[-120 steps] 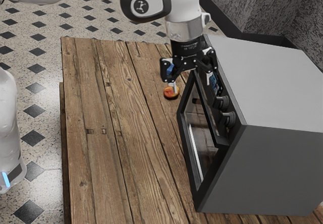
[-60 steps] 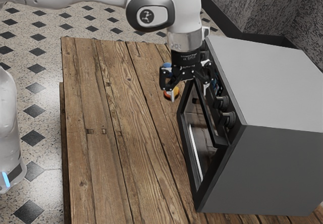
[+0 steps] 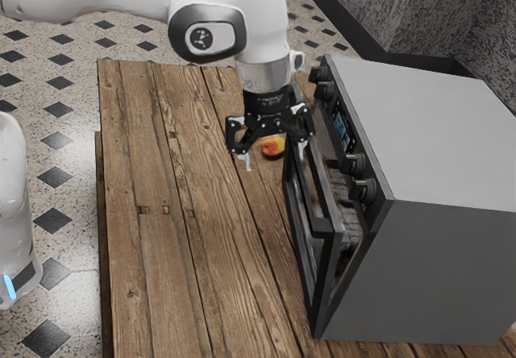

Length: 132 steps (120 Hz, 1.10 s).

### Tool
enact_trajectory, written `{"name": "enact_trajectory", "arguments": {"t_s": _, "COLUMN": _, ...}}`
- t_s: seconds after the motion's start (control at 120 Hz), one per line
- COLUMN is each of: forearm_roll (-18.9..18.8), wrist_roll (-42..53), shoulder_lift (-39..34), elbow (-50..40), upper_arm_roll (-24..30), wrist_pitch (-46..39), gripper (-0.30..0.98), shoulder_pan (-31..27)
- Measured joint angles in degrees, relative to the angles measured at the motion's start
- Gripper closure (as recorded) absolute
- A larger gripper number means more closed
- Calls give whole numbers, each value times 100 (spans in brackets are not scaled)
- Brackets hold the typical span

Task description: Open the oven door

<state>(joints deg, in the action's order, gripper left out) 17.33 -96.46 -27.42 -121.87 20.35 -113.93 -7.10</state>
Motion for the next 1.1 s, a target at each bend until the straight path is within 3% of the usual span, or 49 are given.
{"name": "enact_trajectory", "arguments": {"t_s": 0.233, "forearm_roll": 737, "wrist_roll": 35, "shoulder_lift": -1569, "elbow": -1144, "upper_arm_roll": 666, "wrist_pitch": -106, "gripper": 0, "shoulder_pan": -578}}
{"name": "enact_trajectory", "arguments": {"t_s": 0.433, "forearm_roll": 2027, "wrist_roll": 56, "shoulder_lift": -3700, "elbow": -2071, "upper_arm_roll": 1766, "wrist_pitch": -97, "gripper": 0, "shoulder_pan": -1400}}
{"name": "enact_trajectory", "arguments": {"t_s": 0.525, "forearm_roll": 2330, "wrist_roll": 60, "shoulder_lift": -4036, "elbow": -2137, "upper_arm_roll": 1888, "wrist_pitch": -61, "gripper": 0, "shoulder_pan": -1479}}
{"name": "enact_trajectory", "arguments": {"t_s": 0.633, "forearm_roll": 2423, "wrist_roll": 61, "shoulder_lift": -4205, "elbow": -2075, "upper_arm_roll": 1886, "wrist_pitch": 11, "gripper": 0, "shoulder_pan": -1494}}
{"name": "enact_trajectory", "arguments": {"t_s": 0.708, "forearm_roll": 2222, "wrist_roll": 62, "shoulder_lift": -3917, "elbow": -1823, "upper_arm_roll": 1671, "wrist_pitch": 76, "gripper": 0, "shoulder_pan": -1460}}
{"name": "enact_trajectory", "arguments": {"t_s": 0.817, "forearm_roll": 1394, "wrist_roll": -10, "shoulder_lift": -2645, "elbow": -729, "upper_arm_roll": 671, "wrist_pitch": 289, "gripper": 0, "shoulder_pan": -1294}}
{"name": "enact_trajectory", "arguments": {"t_s": 0.983, "forearm_roll": -44, "wrist_roll": -682, "shoulder_lift": -140, "elbow": 2156, "upper_arm_roll": -682, "wrist_pitch": 1174, "gripper": 0, "shoulder_pan": -1222}}
{"name": "enact_trajectory", "arguments": {"t_s": 1.1, "forearm_roll": -698, "wrist_roll": -1225, "shoulder_lift": 778, "elbow": 2647, "upper_arm_roll": -2142, "wrist_pitch": 1721, "gripper": 0, "shoulder_pan": -425}}
